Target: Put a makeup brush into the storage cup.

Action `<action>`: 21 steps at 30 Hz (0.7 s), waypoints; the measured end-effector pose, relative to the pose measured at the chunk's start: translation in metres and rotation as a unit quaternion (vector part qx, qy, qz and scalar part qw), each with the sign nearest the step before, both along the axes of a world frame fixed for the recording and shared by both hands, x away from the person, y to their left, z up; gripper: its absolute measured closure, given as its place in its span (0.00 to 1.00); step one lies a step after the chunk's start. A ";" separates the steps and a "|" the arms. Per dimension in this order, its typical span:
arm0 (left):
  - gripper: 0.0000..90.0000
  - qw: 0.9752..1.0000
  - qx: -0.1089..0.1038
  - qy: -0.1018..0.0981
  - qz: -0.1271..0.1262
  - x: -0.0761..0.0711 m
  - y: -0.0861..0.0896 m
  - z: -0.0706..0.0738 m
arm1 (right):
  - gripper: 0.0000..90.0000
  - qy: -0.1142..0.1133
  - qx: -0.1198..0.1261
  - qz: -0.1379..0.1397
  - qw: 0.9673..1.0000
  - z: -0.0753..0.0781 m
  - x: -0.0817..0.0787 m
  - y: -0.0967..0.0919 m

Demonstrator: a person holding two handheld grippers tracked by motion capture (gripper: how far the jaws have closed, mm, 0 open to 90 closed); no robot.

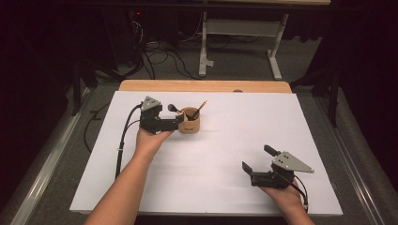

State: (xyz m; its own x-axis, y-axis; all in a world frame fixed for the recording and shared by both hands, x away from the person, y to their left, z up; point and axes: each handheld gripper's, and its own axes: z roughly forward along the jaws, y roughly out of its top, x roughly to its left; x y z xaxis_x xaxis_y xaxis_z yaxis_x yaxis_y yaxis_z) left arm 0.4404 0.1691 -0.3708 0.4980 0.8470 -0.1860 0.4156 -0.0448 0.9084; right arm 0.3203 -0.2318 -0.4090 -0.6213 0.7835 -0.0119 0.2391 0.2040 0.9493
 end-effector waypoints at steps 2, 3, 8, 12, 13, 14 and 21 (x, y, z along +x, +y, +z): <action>0.00 1.000 0.003 0.000 0.000 -0.002 0.001 -0.001 | 0.01 0.001 0.000 -0.001 1.000 0.000 0.000 0.000; 0.00 1.000 0.007 -0.001 -0.001 -0.004 0.002 -0.002 | 0.01 0.001 0.000 -0.001 1.000 0.000 0.000 0.000; 0.00 1.000 0.007 -0.005 -0.003 -0.013 0.004 -0.004 | 0.01 -0.002 -0.002 0.000 1.000 0.000 0.000 0.000; 0.00 1.000 0.010 -0.006 -0.006 -0.020 0.005 -0.007 | 0.01 -0.001 -0.001 0.000 1.000 0.000 -0.001 0.000; 0.00 1.000 0.009 -0.006 -0.007 -0.022 0.005 -0.008 | 0.01 -0.003 -0.002 0.001 1.000 0.000 0.000 0.000; 0.00 1.000 0.010 -0.006 -0.009 -0.024 0.006 -0.009 | 0.01 -0.005 -0.002 0.001 1.000 0.001 -0.001 0.000; 0.00 1.000 0.003 -0.009 -0.022 -0.042 0.009 -0.011 | 0.01 -0.005 0.003 -0.002 1.000 0.002 -0.001 0.000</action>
State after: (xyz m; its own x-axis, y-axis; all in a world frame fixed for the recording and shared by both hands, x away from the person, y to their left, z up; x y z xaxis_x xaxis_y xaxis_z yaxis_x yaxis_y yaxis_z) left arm 0.3986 0.1778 -0.3822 0.5373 0.8256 -0.1722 0.3972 -0.0676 0.9153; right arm 0.3189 -0.2321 -0.4074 -0.6174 0.7865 -0.0134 0.2307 0.1972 0.9528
